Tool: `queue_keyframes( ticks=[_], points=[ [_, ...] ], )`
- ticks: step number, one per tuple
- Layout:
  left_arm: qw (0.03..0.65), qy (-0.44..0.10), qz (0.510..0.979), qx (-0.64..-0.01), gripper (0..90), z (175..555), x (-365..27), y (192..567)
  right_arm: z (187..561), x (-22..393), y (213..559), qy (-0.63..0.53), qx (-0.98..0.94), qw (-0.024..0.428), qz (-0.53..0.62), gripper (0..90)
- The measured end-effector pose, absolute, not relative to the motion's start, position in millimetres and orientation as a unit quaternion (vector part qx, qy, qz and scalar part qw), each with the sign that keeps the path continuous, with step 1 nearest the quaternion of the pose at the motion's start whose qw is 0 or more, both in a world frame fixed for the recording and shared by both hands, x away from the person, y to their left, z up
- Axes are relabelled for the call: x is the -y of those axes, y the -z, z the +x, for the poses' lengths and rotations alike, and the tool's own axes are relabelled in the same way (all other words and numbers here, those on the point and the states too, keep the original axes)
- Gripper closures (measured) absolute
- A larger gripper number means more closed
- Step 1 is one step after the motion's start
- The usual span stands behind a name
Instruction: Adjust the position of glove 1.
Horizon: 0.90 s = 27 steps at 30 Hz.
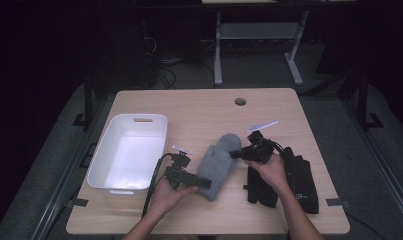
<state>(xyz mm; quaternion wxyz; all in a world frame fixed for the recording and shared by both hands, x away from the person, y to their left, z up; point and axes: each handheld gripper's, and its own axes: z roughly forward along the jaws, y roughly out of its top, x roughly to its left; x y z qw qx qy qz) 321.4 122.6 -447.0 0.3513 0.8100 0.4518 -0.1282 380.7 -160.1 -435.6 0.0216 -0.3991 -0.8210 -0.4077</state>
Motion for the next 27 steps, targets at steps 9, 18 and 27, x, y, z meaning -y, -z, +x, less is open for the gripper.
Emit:
queue_keyframes(
  ticks=[9, 18, 27],
  points=[
    [0.370, 0.134, 0.808, -0.438, 47.9, 321, -127, 445, 379, 160, 432, 0.415, 0.818, 0.020, -0.397, 77.2],
    [0.383, 0.141, 0.803, -0.435, 49.9, 320, -129, 439, 376, 160, 419, 0.419, 0.815, 0.014, -0.400, 77.3],
    [0.396, 0.125, 0.805, -0.424, 49.9, 316, -131, 421, 372, 159, 399, 0.425, 0.811, 0.005, -0.402, 77.3]
  ],
)
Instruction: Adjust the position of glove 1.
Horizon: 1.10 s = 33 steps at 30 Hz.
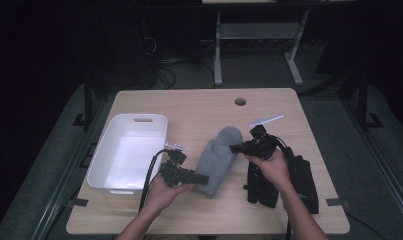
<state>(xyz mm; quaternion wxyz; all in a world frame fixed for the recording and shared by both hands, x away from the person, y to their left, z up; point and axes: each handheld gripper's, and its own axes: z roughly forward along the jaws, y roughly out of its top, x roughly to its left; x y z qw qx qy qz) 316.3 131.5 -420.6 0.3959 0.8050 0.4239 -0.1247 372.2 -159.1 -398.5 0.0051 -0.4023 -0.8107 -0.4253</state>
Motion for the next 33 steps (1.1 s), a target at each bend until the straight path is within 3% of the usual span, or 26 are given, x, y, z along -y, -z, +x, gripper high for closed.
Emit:
queue_keyframes(
  ticks=[17, 33],
  points=[
    [0.423, 0.076, 0.807, -0.404, 49.6, 309, -154, 375, 369, 137, 345, 0.456, 0.805, -0.030, -0.379, 77.2],
    [0.447, 0.030, 0.793, -0.413, 49.2, 300, -195, 335, 379, 99, 309, 0.507, 0.782, -0.022, -0.362, 77.3]
  ],
)
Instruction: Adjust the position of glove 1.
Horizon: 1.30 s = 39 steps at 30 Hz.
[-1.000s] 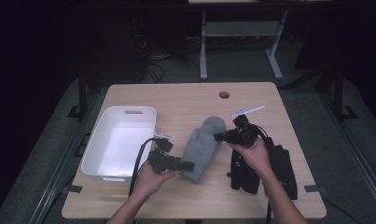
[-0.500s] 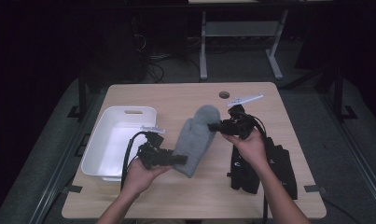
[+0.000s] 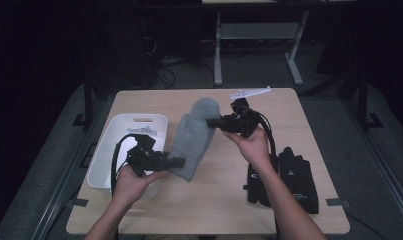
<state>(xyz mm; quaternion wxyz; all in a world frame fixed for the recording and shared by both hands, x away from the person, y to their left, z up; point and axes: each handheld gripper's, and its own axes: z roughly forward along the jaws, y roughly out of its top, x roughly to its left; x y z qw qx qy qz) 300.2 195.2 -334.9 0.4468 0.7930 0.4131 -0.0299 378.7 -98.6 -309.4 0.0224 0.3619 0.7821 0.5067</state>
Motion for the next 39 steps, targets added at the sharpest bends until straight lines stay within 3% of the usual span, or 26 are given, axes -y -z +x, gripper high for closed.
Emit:
queue_keyframes(
  ticks=[18, 39],
  points=[
    [0.457, -0.011, 0.771, -0.444, 48.3, 292, -255, 318, 398, 30, 289, -0.530, -0.778, 0.000, 0.337, 77.2],
    [0.438, -0.019, 0.748, -0.498, 47.9, 292, -305, 342, 424, -36, 319, -0.520, -0.779, -0.057, 0.346, 76.8]
  ],
)
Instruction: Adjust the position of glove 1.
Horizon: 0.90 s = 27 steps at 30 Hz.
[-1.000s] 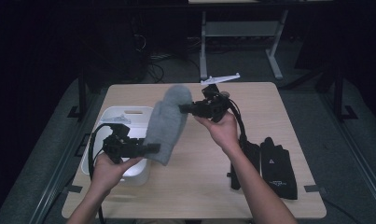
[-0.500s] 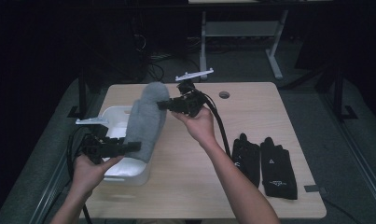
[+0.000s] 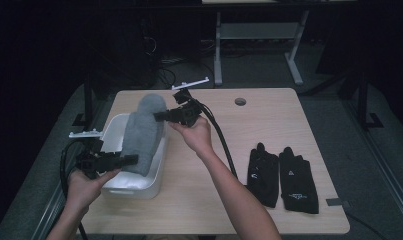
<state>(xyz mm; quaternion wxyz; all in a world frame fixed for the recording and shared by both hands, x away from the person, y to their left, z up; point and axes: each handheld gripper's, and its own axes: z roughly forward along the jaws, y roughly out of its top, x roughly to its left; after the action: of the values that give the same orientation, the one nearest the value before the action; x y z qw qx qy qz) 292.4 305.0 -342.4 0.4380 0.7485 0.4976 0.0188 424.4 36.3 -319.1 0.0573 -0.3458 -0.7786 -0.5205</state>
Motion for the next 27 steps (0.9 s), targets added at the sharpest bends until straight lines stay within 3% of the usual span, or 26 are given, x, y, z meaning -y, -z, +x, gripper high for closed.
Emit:
queue_keyframes(
  ticks=[27],
  points=[
    [0.397, 0.000, 0.748, -0.532, 45.5, 298, -310, 384, 439, -65, 366, 0.469, 0.798, 0.077, -0.370, 75.5]
  ],
)
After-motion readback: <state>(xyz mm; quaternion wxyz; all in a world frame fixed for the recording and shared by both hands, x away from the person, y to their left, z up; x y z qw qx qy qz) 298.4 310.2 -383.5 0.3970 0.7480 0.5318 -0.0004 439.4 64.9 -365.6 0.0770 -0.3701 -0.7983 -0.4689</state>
